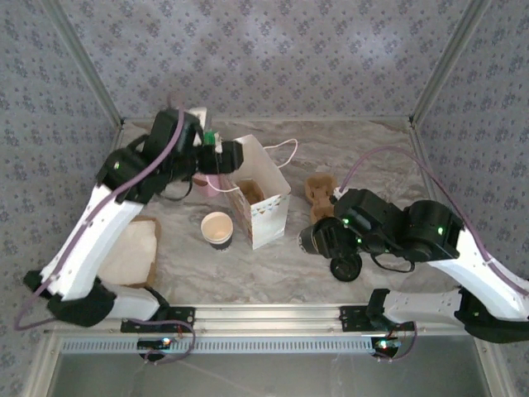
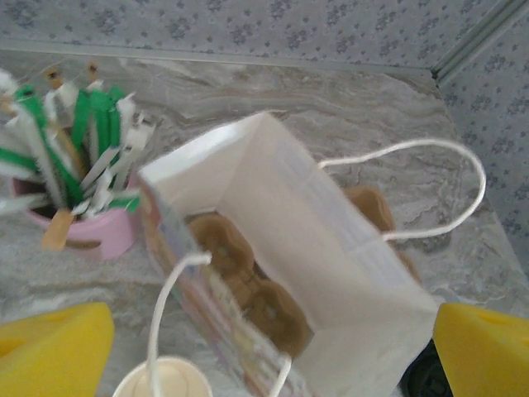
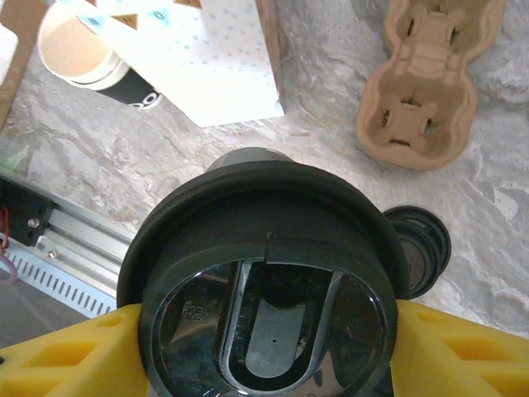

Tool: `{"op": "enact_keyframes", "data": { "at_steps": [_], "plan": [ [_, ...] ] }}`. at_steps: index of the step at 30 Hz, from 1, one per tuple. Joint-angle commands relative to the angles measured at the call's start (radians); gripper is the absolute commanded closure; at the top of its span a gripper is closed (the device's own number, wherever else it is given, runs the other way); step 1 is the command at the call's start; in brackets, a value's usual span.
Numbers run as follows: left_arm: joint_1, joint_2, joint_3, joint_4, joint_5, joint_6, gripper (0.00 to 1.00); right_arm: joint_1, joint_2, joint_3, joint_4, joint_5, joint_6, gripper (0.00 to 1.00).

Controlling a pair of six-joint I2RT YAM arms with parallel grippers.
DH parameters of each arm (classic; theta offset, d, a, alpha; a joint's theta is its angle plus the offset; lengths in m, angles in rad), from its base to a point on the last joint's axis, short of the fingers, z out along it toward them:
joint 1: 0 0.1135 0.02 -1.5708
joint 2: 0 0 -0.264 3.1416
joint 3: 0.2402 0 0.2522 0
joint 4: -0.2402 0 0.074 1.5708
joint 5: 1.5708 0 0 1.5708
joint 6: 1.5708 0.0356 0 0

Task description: Pack the takeout coffee

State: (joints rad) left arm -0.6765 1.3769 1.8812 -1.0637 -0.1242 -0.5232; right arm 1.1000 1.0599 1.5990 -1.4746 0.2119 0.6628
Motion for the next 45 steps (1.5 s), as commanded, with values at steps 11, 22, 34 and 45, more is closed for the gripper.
{"op": "enact_keyframes", "data": {
  "at_steps": [11,22,34,45],
  "plan": [
    [0.287,0.469,0.511,-0.122,0.484,0.135,0.09,-0.063,0.208,0.348,-0.071,-0.063,-0.186,0.31],
    [0.3,0.702,0.678,-0.175,0.576,0.152,0.08,-0.093,0.351,0.568,-0.073,-0.087,-0.258,0.31],
    [0.262,0.527,0.254,0.055,0.635,0.089,0.07,-0.174,0.428,0.672,-0.062,-0.14,-0.313,0.31],
    [0.194,0.434,0.11,0.135,0.607,0.042,0.07,-0.19,0.419,0.682,-0.075,-0.155,-0.316,0.32]
  ]
}}
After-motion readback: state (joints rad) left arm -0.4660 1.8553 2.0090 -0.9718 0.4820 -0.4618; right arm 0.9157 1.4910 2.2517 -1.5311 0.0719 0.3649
